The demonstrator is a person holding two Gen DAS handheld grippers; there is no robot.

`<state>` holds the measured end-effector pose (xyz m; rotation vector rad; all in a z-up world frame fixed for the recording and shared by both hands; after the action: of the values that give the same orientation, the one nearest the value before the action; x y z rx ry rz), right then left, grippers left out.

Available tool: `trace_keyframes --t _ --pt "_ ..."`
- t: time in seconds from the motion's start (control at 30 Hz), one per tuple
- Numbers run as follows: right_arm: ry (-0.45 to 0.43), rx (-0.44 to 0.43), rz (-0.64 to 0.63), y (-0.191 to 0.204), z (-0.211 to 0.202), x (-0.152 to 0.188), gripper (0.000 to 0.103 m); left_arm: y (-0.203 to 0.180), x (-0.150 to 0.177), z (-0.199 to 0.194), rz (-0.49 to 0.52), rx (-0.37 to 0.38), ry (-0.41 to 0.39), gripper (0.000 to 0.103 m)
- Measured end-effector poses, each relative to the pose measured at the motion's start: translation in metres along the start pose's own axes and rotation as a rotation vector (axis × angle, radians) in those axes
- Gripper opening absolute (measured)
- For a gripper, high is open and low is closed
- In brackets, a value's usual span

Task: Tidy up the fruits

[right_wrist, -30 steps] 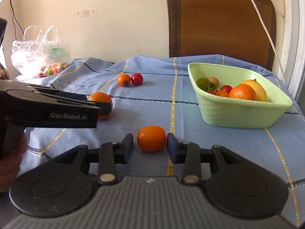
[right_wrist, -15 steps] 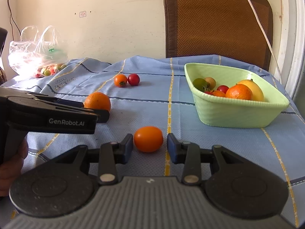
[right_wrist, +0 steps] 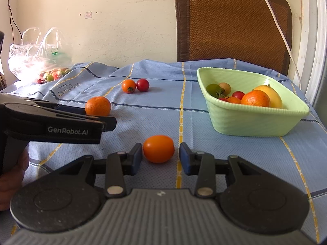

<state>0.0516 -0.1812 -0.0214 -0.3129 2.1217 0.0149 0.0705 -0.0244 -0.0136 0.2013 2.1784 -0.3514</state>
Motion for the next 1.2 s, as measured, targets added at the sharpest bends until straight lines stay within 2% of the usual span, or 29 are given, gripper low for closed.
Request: trace_keyframes --t 0.33,0.47,0.6,0.7,1.2 --pt "0.002 -0.004 0.008 -0.0011 0.0002 -0.0008 0.043 0.0017 -0.0008 -0.0003 -0.005 -0.010 -0.006 0.069" --pt "0.002 -0.004 0.009 -0.0011 0.0002 -0.0009 0.043 0.0026 -0.0011 -0.0014 -0.010 -0.014 -0.013 0.076" --pt "0.003 -0.005 0.009 -0.0013 0.0002 -0.0012 0.044 0.0022 -0.0011 -0.0017 -0.006 -0.016 -0.015 0.076" --pt "0.000 -0.005 0.006 -0.0007 -0.0003 -0.0008 0.050 0.0026 -0.0010 -0.0016 -0.006 -0.016 -0.016 0.077" --pt "0.001 -0.006 0.010 -0.0010 -0.0005 -0.0012 0.050 0.0024 -0.0007 -0.0015 -0.004 -0.015 -0.016 0.078"
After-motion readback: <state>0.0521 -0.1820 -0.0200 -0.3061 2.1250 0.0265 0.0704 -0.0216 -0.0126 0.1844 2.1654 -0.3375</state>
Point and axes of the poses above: each gripper's, at about its wrist camera, not at the fingertips, and z roughly the way its jaws point, y to its left, x to its underside, the point moved 3 cm from there along z, roughly the way its jaws point, and after that the axes turned 12 degrees about x, right-handed, at the moved point
